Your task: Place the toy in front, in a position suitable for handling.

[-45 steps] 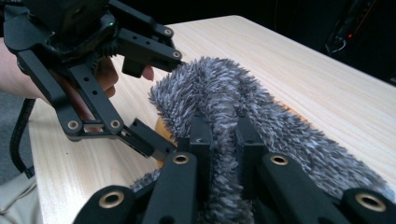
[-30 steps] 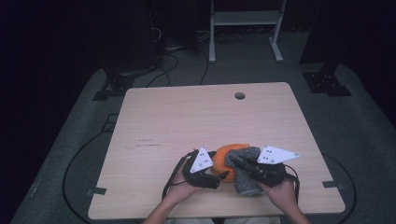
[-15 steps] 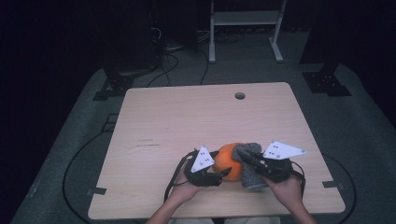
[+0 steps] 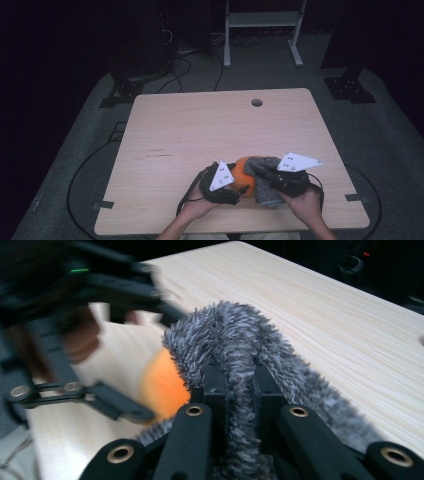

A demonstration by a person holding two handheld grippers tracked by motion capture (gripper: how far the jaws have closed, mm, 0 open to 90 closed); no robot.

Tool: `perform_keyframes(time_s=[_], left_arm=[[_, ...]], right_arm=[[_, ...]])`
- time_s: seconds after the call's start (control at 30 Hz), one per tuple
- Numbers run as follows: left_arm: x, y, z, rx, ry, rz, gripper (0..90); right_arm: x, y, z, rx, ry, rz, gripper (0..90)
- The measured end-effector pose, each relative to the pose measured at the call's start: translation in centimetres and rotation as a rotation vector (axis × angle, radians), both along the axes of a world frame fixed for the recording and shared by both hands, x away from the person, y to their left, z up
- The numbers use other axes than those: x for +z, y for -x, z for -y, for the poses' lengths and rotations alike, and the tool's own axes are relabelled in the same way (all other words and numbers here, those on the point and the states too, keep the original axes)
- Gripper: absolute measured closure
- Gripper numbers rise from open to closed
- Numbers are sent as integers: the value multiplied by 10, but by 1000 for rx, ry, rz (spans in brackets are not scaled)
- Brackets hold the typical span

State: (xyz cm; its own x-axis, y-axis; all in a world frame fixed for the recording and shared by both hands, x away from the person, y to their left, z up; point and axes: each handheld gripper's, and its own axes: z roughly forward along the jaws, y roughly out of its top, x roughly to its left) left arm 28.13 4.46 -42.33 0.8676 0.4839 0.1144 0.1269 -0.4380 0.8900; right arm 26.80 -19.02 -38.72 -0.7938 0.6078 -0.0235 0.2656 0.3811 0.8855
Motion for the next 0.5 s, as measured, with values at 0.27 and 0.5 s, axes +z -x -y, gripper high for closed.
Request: perform_keyframes(time_s=[0.27,0.5], left_arm=[[-1,-3,-7,-6,-11,17,339],[2,-1,-4,5,-3,-12,267]], right_arm=[[-4,-11,18,-68,11,-14,806],[0,-3,5,-40,32,-12,806]])
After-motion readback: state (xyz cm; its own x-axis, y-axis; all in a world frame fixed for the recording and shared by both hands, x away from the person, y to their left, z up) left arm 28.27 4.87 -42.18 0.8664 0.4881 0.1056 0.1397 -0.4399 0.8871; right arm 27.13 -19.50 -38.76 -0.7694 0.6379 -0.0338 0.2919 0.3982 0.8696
